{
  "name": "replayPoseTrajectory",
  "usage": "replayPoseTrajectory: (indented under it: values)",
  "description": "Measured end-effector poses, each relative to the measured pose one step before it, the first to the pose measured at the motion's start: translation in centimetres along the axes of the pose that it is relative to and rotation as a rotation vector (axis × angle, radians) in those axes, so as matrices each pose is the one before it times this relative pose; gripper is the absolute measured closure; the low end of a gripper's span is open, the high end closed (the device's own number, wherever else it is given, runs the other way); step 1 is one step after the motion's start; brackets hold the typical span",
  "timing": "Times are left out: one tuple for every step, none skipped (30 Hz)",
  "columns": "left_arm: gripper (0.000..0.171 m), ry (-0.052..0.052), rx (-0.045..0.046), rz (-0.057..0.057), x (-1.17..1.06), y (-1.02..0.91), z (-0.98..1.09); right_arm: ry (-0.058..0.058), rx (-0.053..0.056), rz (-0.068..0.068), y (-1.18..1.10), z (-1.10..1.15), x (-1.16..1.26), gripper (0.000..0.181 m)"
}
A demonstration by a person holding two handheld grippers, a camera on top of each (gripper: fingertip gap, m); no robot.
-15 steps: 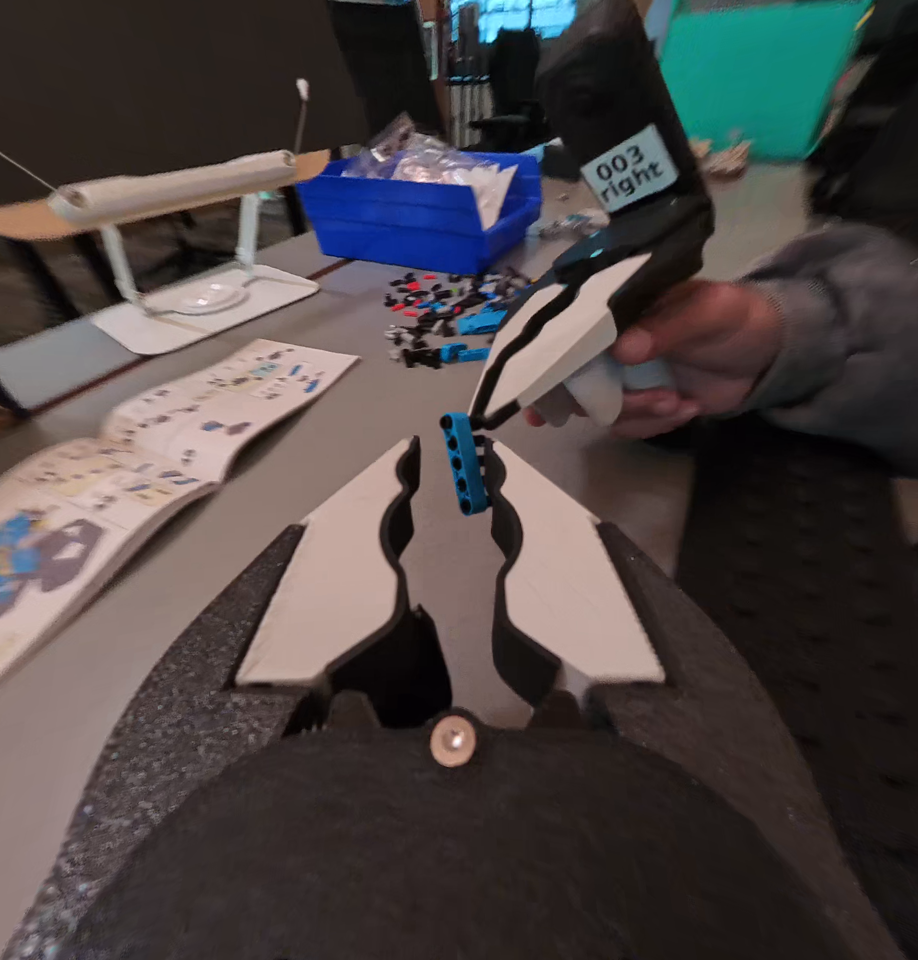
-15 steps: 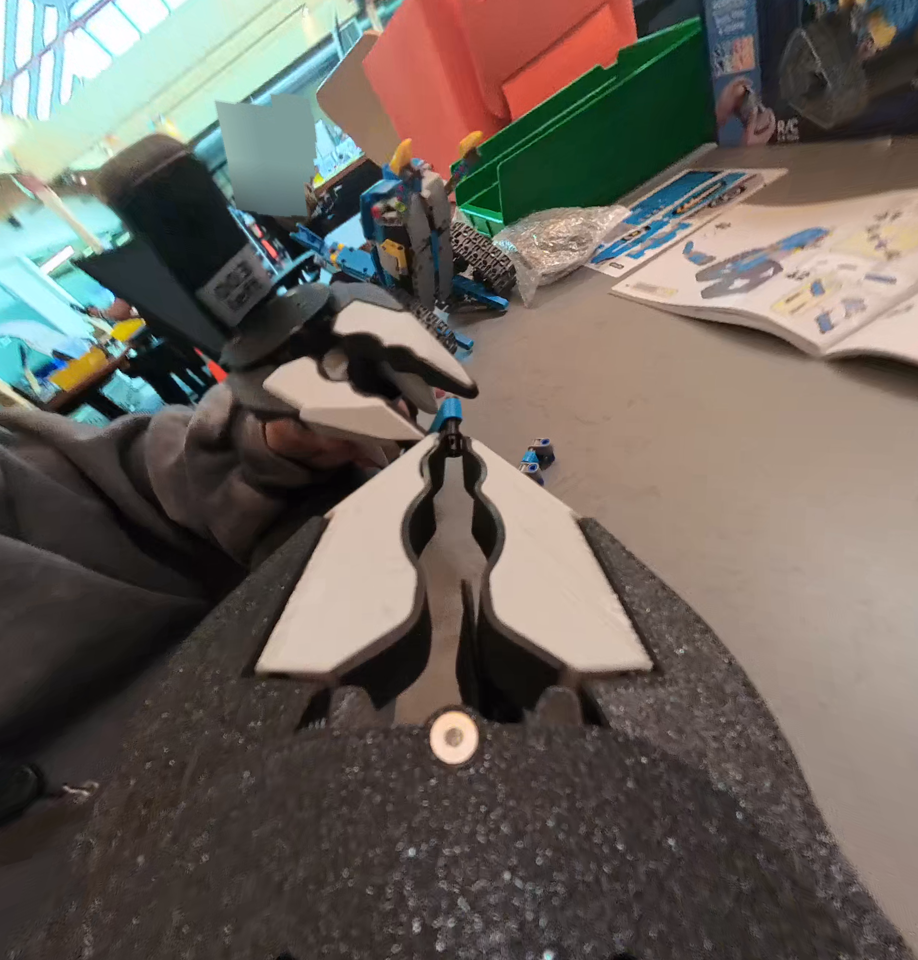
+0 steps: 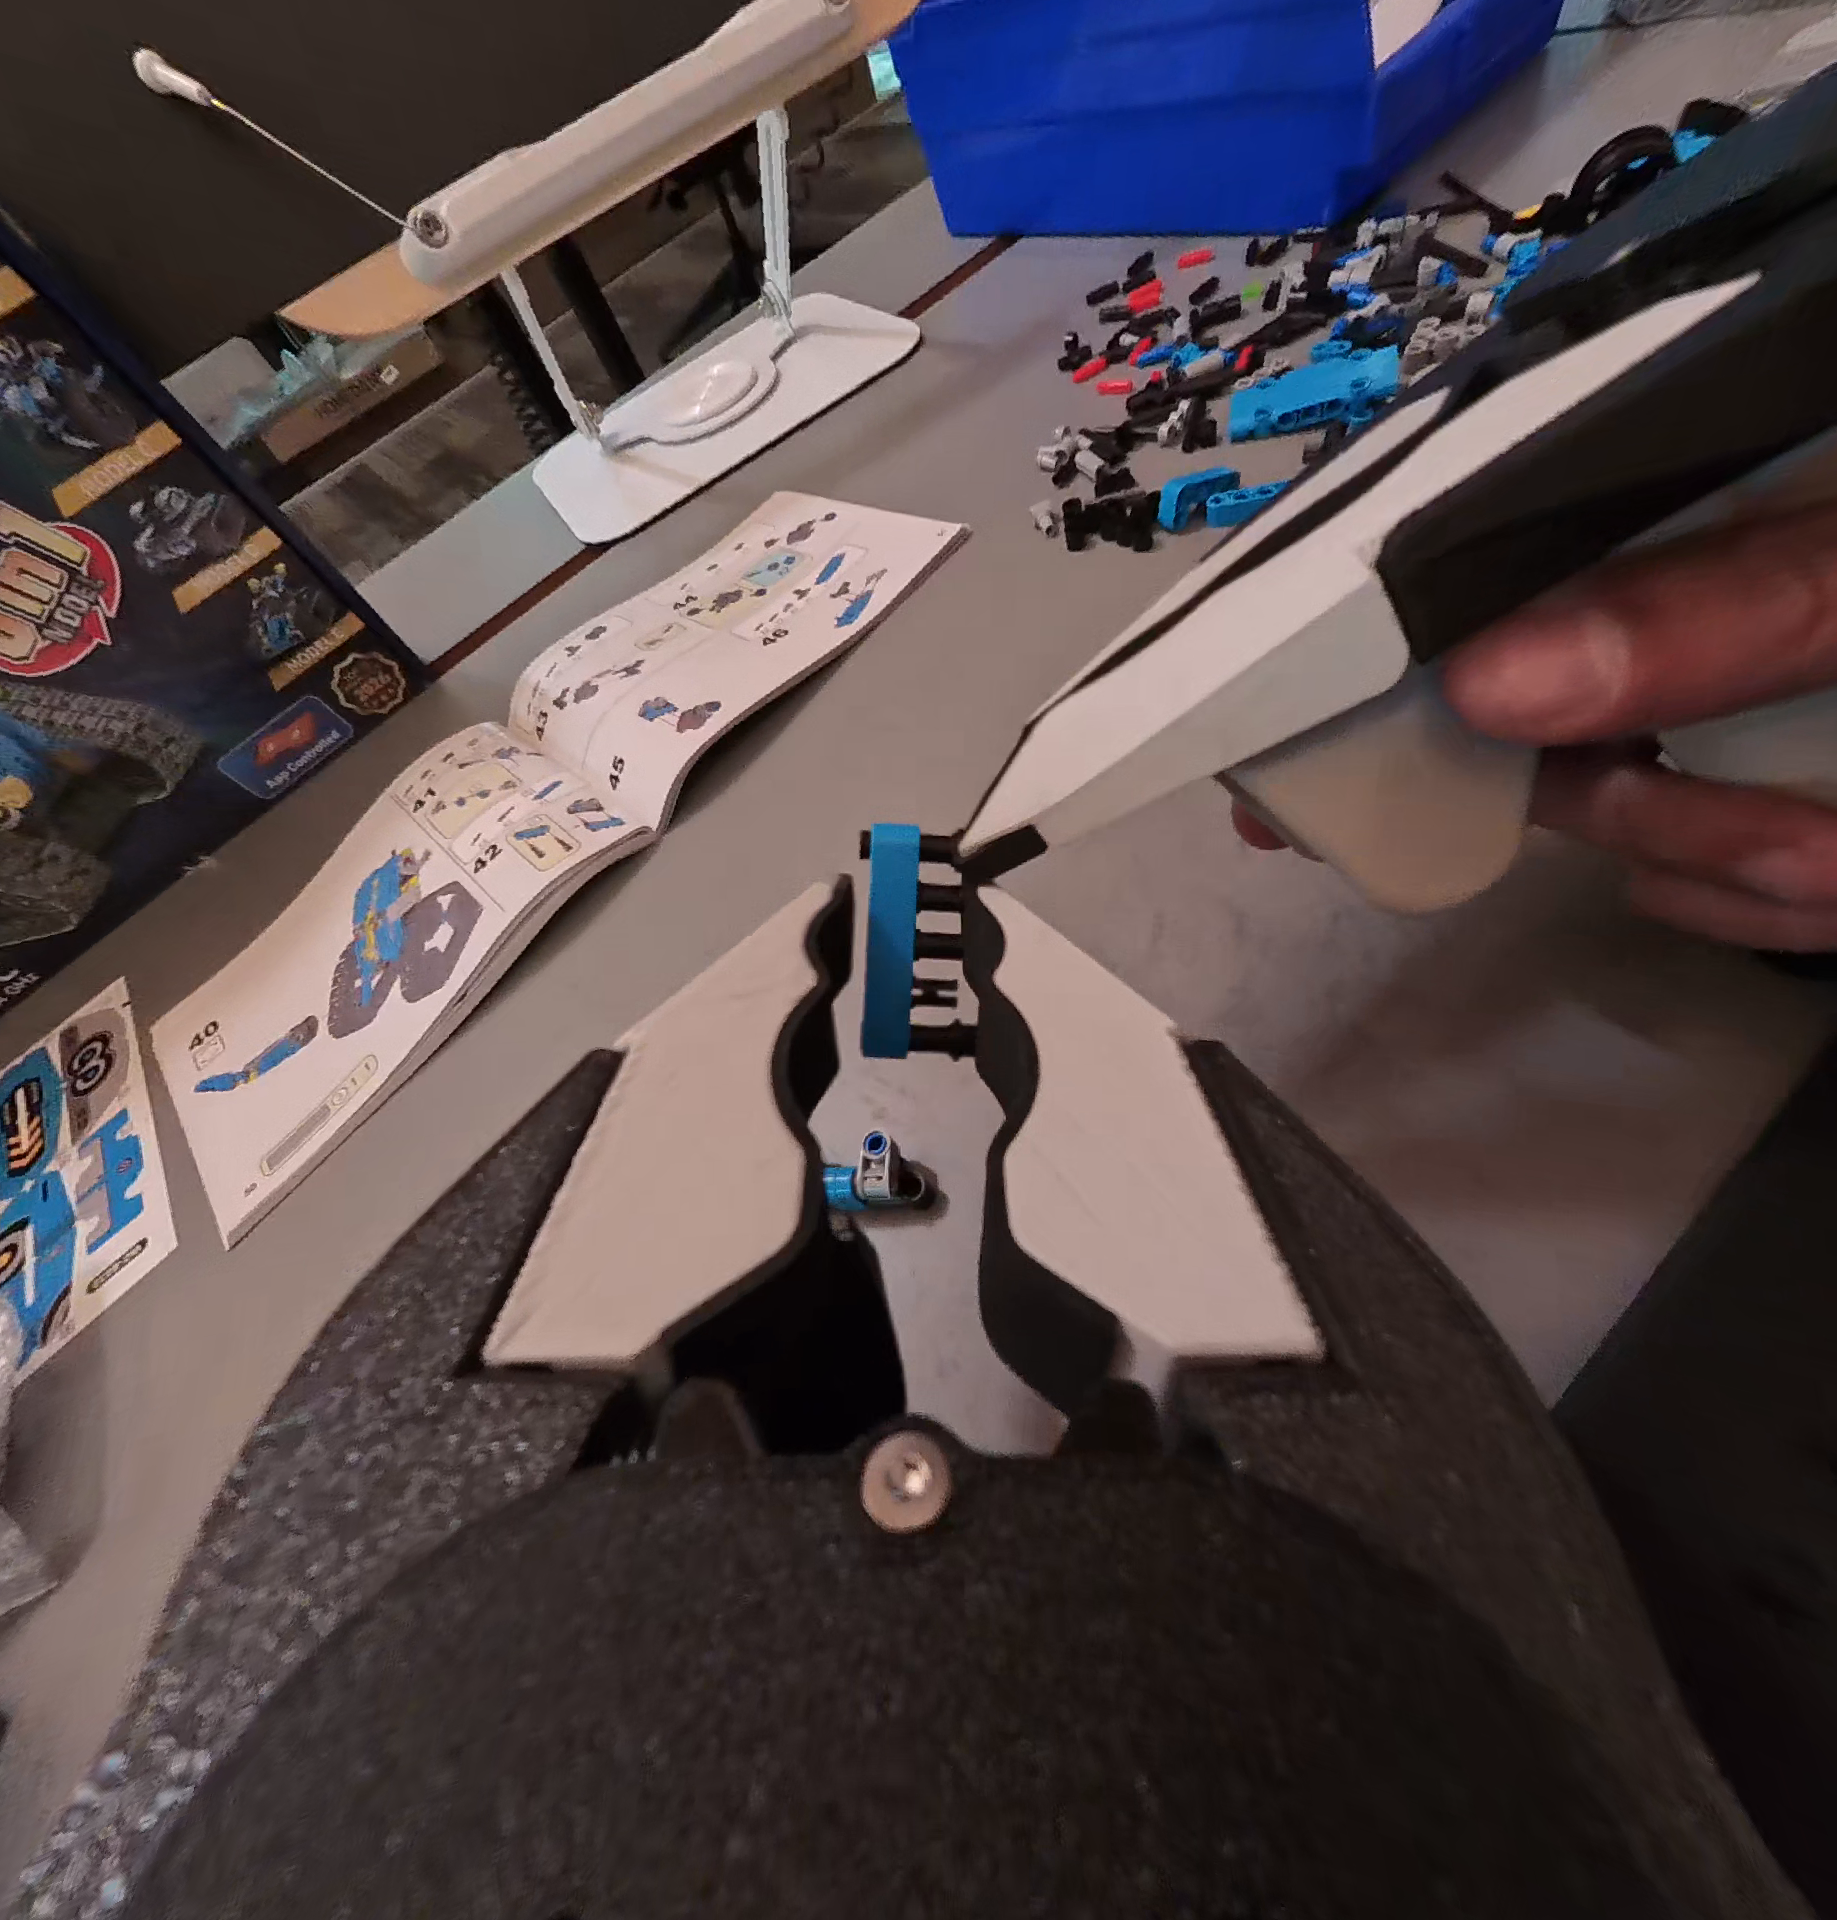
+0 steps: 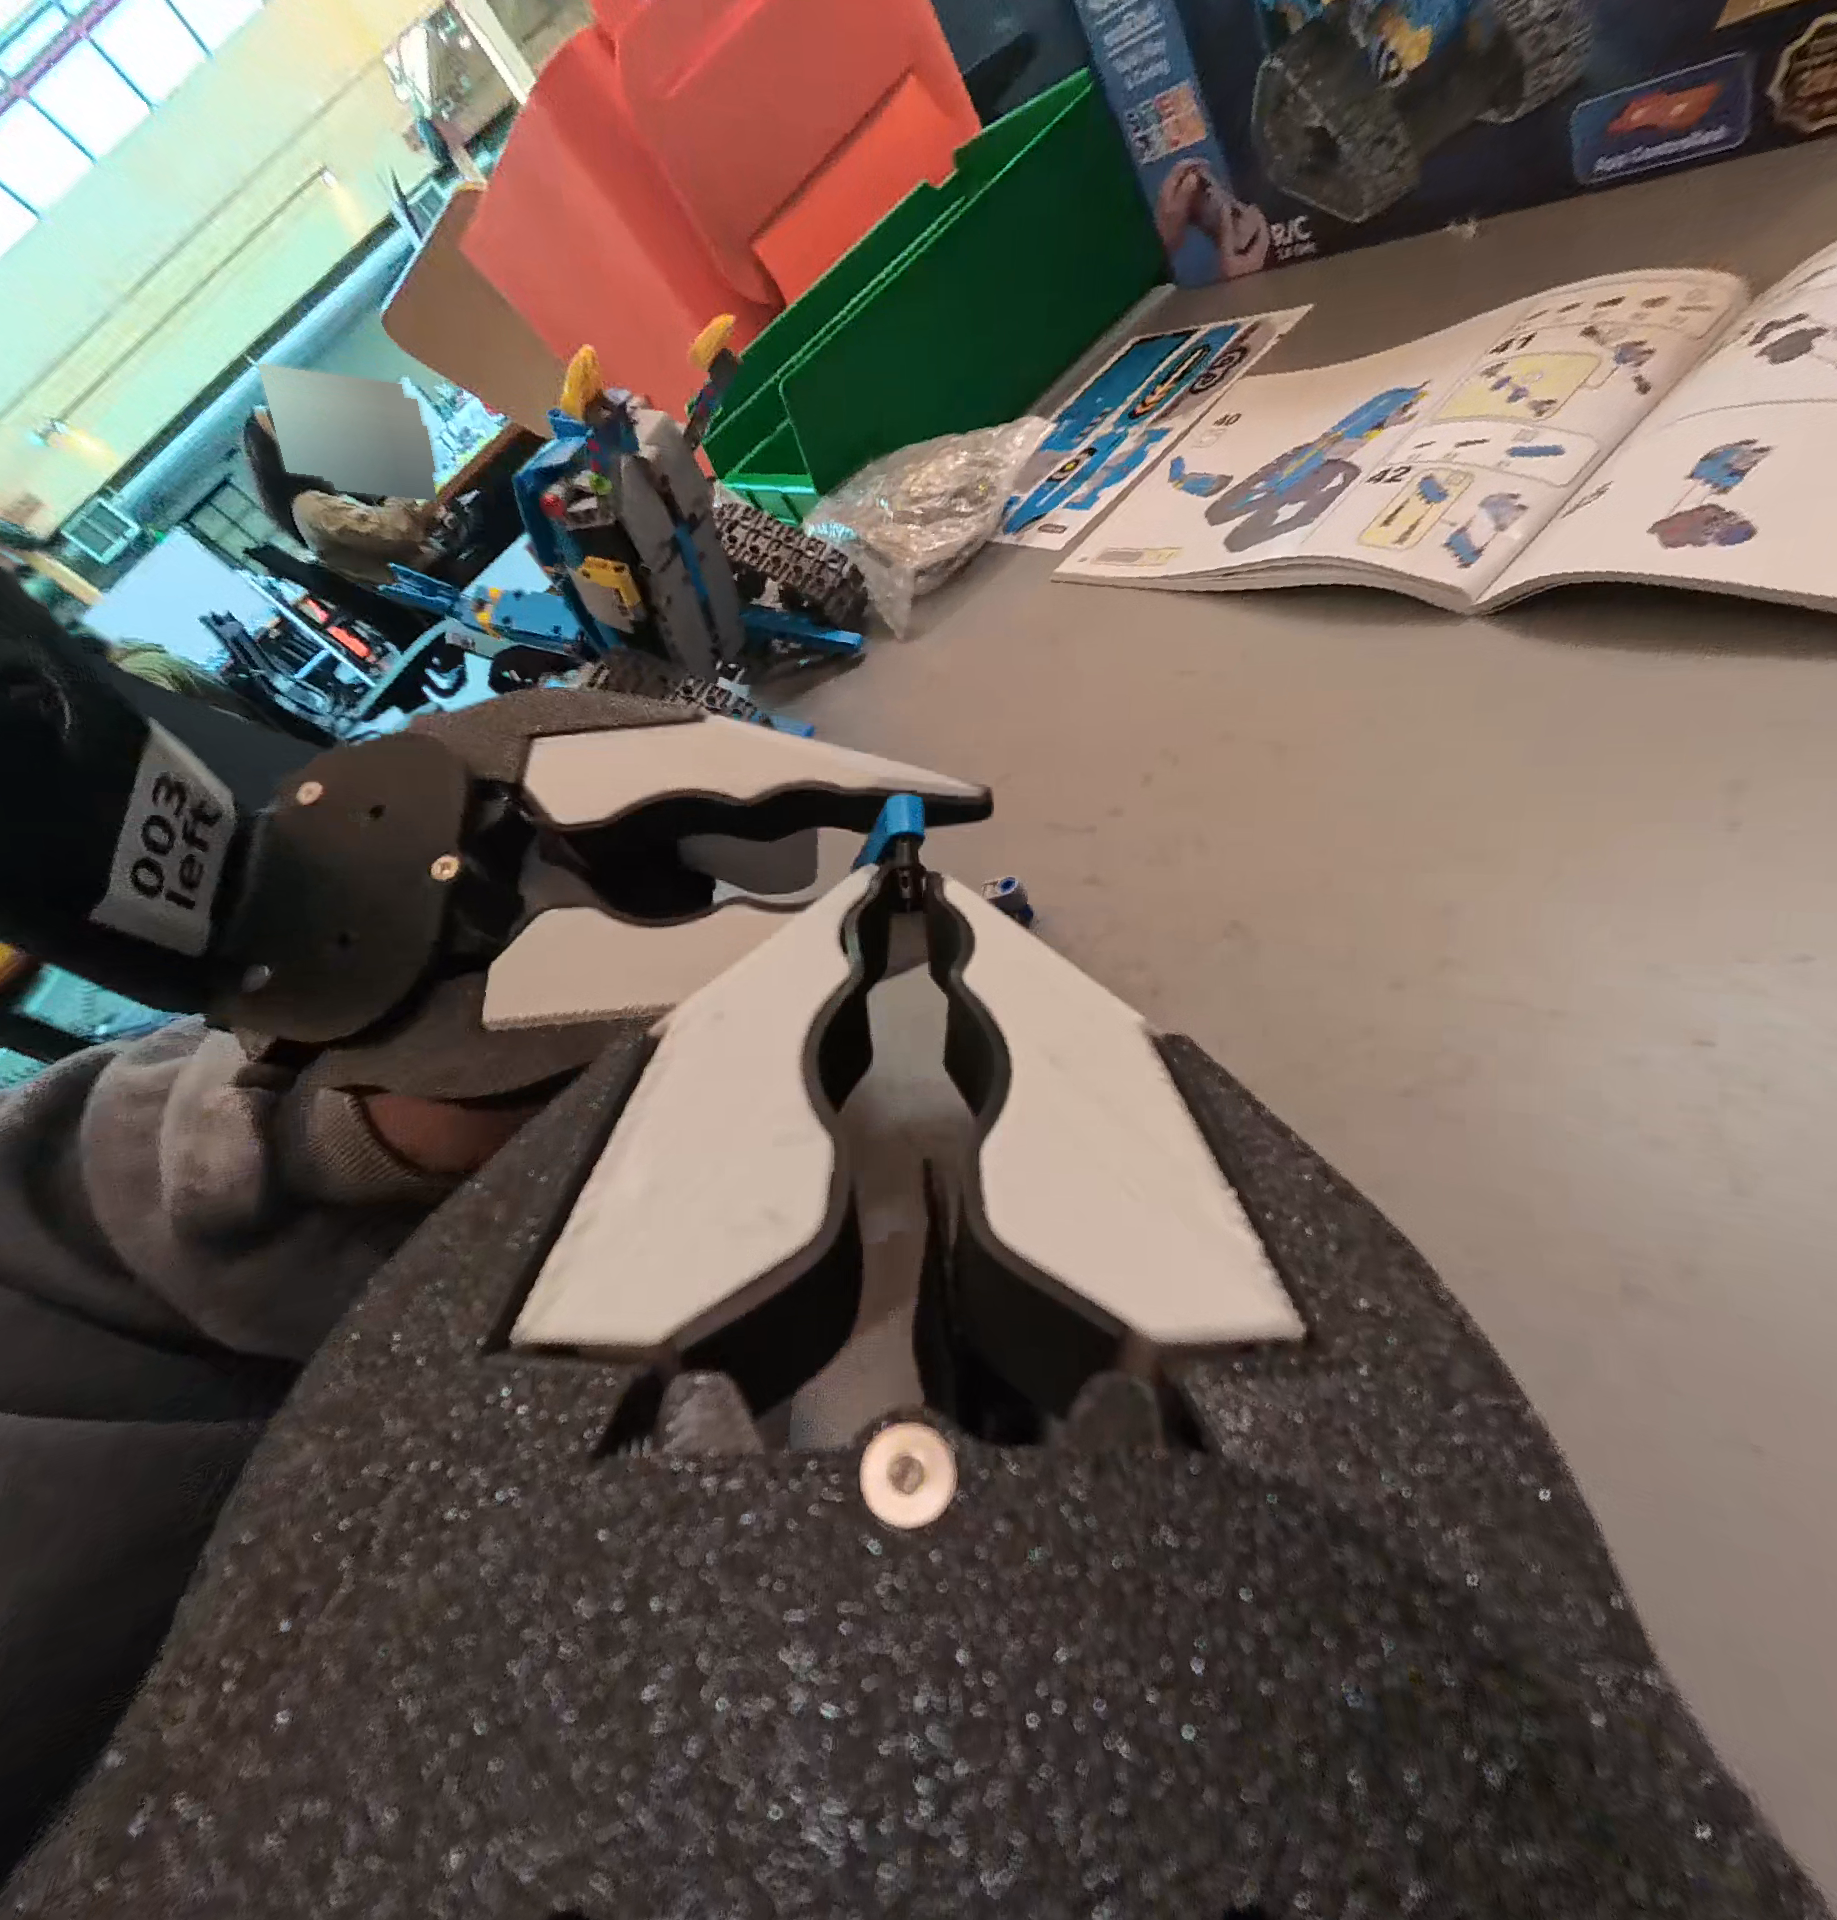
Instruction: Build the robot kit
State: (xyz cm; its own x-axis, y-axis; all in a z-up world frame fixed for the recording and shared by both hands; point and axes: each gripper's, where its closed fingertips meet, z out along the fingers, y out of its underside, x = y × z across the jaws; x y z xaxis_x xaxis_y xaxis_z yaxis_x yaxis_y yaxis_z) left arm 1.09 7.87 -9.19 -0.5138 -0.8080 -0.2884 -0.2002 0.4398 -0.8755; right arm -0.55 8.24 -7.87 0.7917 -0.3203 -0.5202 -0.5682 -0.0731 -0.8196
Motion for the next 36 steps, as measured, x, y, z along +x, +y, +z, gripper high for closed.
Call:
replayPoseTrajectory:
  values:
    - [0.155,0.0011,-0.00041,-0.0038,0.027,-0.001,-0.002,0.0116,0.0060,-0.0129,-0.074,0.009,-0.060,0.176]
    - [0.155,-0.0031,-0.00520,0.0085,0.014,0.081,0.037,0.0161,-0.0026,-0.0161,0.028,0.020,0.033,0.176]
    - [0.155,-0.0045,-0.00303,0.0156,0.009,0.058,0.034,0.0139,-0.0044,-0.0174,0.067,0.035,0.064,0.176]
    - [0.155,0.0014,0.00250,0.0109,0.030,0.027,0.014,0.0065,-0.0013,-0.0077,0.047,0.034,0.027,0.176]
    - [0.155,0.0087,0.00312,-0.0037,0.038,0.022,0.041,0.0028,0.0031,-0.0045,0.010,0.009,0.023,0.176]
    - [0.156,0.0164,0.00568,-0.0155,0.071,-0.044,-0.014,-0.0024,-0.0026,-0.0009,0.050,0.003,0.023,0.176]
    - [0.156,0.0212,0.02025,-0.0130,0.071,-0.244,-0.084,-0.0154,0.0066,0.0062,-0.119,-0.061,-0.107,0.176]
    - [0.156,0.0273,0.02558,-0.0029,0.107,-0.300,-0.127,-0.0349,0.0168,0.0129,-0.280,-0.149,-0.304,0.176]
    - [0.156,0.0268,0.01236,0.0032,0.176,-0.110,-0.057,-0.0346,-0.0011,0.0171,-0.112,-0.155,-0.227,0.176]
    - [0.156,0.0190,0.00482,0.0159,0.190,0.005,-0.004,-0.0328,-0.0118,0.0087,0.008,-0.135,-0.169,0.175]
    - [0.156,0.0176,0.00108,0.0284,0.210,0.113,-0.010,-0.0289,-0.0209,-0.0012,0.143,-0.129,-0.093,0.175]
    - [0.156,0.0292,-0.00207,0.0253,0.383,0.174,-0.015,-0.0301,-0.0308,-0.0142,0.238,-0.145,-0.105,0.173]
    - [0.156,0.0375,0.00717,0.0164,0.520,0.072,-0.066,-0.0413,-0.0272,-0.0284,0.084,-0.311,-0.350,0.170]
    - [0.155,0.0209,0.00995,0.0021,0.233,-0.008,-0.124,-0.0536,-0.0020,-0.0521,-0.364,-0.500,-0.724,0.169]
    - [0.156,0.0231,0.01350,-0.0111,0.192,-0.162,-0.196,-0.0408,-0.0125,-0.0877,-0.341,-0.580,-0.719,0.165]
    - [0.156,0.0517,0.03127,-0.0068,0.649,-0.414,-0.274,-0.0039,-0.0309,-0.1208,-0.104,-0.603,-0.289,0.163]
    - [0.156,0.0452,0.03185,0.0001,0.643,-0.388,-0.267,0.0199,-0.0284,-0.1341,0.099,-0.618,0.022,0.163]
    - [0.156,0.0371,0.01718,0.0020,0.570,-0.227,-0.178,0.0039,-0.0166,-0.1130,0.253,-0.477,-0.322,0.160]
    - [0.156,0.0479,0.00784,0.0070,0.792,-0.092,-0.083,0.0014,-0.0060,-0.0671,0.295,-0.213,-0.386,0.157]
    - [0.156,0.0285,-0.00088,0.0115,0.568,0.055,0.021,-0.0106,-0.0201,-0.0379,0.484,0.023,-0.435,0.154]
    - [0.156,0.0139,-0.00476,0.0137,0.371,0.051,0.078,-0.0222,-0.0304,-0.0052,0.592,0.301,-0.495,0.151]
    - [0.156,0.0168,-0.00612,0.0179,0.463,0.040,0.149,-0.0210,-0.0311,0.0183,0.554,0.457,-0.334,0.148]
    - [0.156,-0.0086,-0.01987,0.0317,0.149,0.249,0.217,-0.0062,-0.0256,0.0309,0.473,0.469,0.066,0.148]
    - [0.156,-0.0317,-0.03790,0.0480,-0.132,0.509,0.249,-0.0237,-0.0200,0.0397,0.382,0.387,-0.062,0.149]
    - [0.156,-0.0198,-0.03555,0.0494,0.096,0.473,0.260,-0.0380,-0.0040,0.0495,0.085,0.207,-0.224,0.155]
    - [0.156,-0.0306,-0.02153,0.0466,-0.034,0.208,0.169,-0.0334,0.0098,0.0504,-0.132,0.075,-0.144,0.162]
    - [0.156,-0.0395,-0.02130,0.0457,-0.217,0.128,0.084,-0.0125,0.0081,0.0455,-0.038,0.056,0.134,0.163]
    - [0.156,-0.0301,-0.01949,0.0371,-0.140,0.153,0.060,-0.0036,0.0083,0.0369,-0.025,0.007,0.194,0.164]
    - [0.156,-0.0266,-0.01767,0.0293,-0.142,0.187,0.070,0.0128,0.0010,0.0465,0.107,0.081,0.487,0.172]
    - [0.156,-0.0305,-0.02281,0.0214,-0.274,0.278,0.087,-0.0111,0.0046,0.0600,0.053,0.155,0.230,0.173]
    - [0.156,-0.0315,-0.01800,0.0124,-0.348,0.195,0.066,-0.0056,0.0137,0.0620,-0.117,0.113,0.306,0.173]
    - [0.156,-0.0243,-0.01527,0.0042,-0.296,0.155,0.047,-0.0055,0.0150,0.0544,-0.166,0.097,0.247,0.174]
    - [0.156,-0.0180,-0.01402,-0.0025,-0.243,0.167,0.056,-0.0067,0.0145,0.0459,-0.159,0.087,0.183,0.174]
    - [0.156,-0.0192,-0.01405,-0.0027,-0.267,0.159,0.059,-0.0021,0.0125,0.0378,-0.122,0.084,0.222,0.174]
    - [0.155,-0.0260,-0.01335,-0.0013,-0.349,0.158,0.038,-0.0030,0.0171,0.0405,-0.173,0.094,0.173,0.175]
    - [0.154,-0.0248,-0.01432,-0.0039,-0.311,0.164,0.044,-0.0008,0.0212,0.0356,-0.244,0.059,0.171,0.175]
